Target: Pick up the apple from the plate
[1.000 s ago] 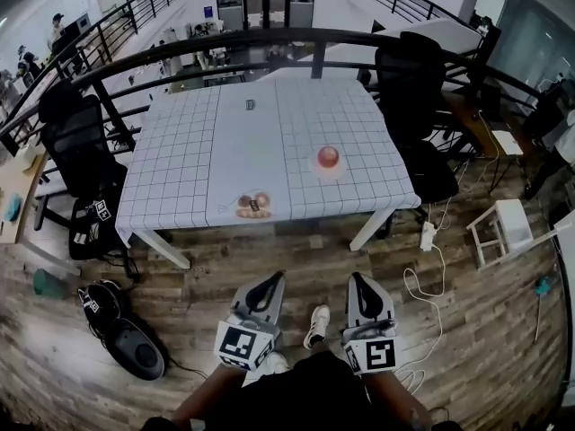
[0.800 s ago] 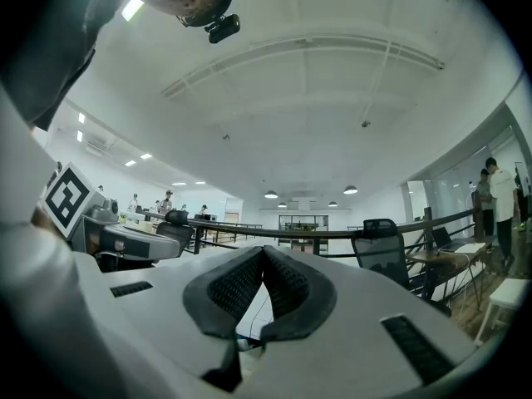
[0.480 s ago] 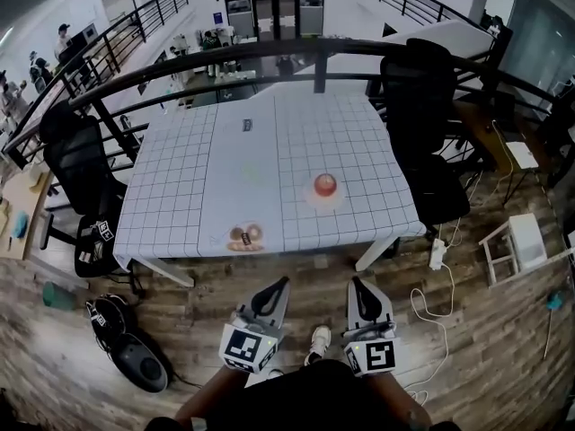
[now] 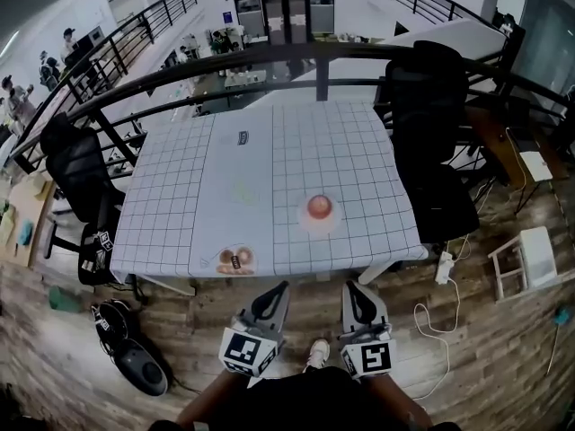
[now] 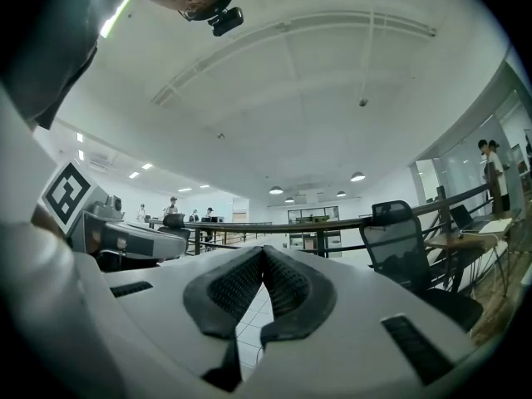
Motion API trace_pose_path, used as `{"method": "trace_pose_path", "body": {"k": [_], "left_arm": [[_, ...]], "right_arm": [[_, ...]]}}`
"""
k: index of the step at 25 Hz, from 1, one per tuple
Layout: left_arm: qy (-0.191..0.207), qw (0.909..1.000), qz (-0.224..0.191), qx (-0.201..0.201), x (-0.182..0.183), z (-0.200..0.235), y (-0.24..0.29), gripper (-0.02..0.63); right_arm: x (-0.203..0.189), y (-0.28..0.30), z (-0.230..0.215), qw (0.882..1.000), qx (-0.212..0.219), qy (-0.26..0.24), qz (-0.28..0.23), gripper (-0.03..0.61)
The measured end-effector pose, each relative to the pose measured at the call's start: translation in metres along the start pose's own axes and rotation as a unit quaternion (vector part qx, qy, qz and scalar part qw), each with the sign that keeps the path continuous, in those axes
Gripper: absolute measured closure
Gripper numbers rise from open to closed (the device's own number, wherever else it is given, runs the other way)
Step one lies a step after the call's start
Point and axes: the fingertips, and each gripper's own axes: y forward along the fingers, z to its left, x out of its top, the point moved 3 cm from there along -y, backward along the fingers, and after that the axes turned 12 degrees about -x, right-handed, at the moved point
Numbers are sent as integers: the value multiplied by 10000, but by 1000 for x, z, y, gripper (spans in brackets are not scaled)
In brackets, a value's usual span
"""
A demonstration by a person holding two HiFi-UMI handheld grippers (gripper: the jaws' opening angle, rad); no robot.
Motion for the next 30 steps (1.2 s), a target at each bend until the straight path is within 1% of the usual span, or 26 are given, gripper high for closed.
{"method": "trace_pose_path", "body": {"k": [4, 8, 11, 15, 19, 22, 26, 30], "left_arm": [[114, 9999, -80, 25, 1, 6, 20, 592], [110, 9999, -78, 74, 4, 12, 34, 592], [77, 9998, -158, 25, 10, 18, 49, 592], [100, 9997, -173, -107, 10, 35, 68, 592], [176, 9992, -41, -368, 0, 51, 87, 592], [263, 9978, -19, -612, 5, 74, 110, 592], [239, 9963, -52, -821, 11, 99, 132, 592], [137, 9944, 7, -1049, 7, 115, 148, 592]], "right_arm": [[-1, 18, -11, 9999, 75, 65, -18, 555], [-2, 31, -17, 9999, 94, 98, -23, 555], [-5, 42, -23, 9997, 28, 255, 51, 555], [-9, 64, -28, 9996, -97, 264, 103, 555], [-18, 85, -30, 9996, -214, 133, 98, 555], [-22, 116, -32, 9992, -352, -20, 167, 555], [-29, 148, -33, 9982, -506, -159, 275, 555], [-33, 172, -35, 9969, -673, -225, 327, 555]]}}
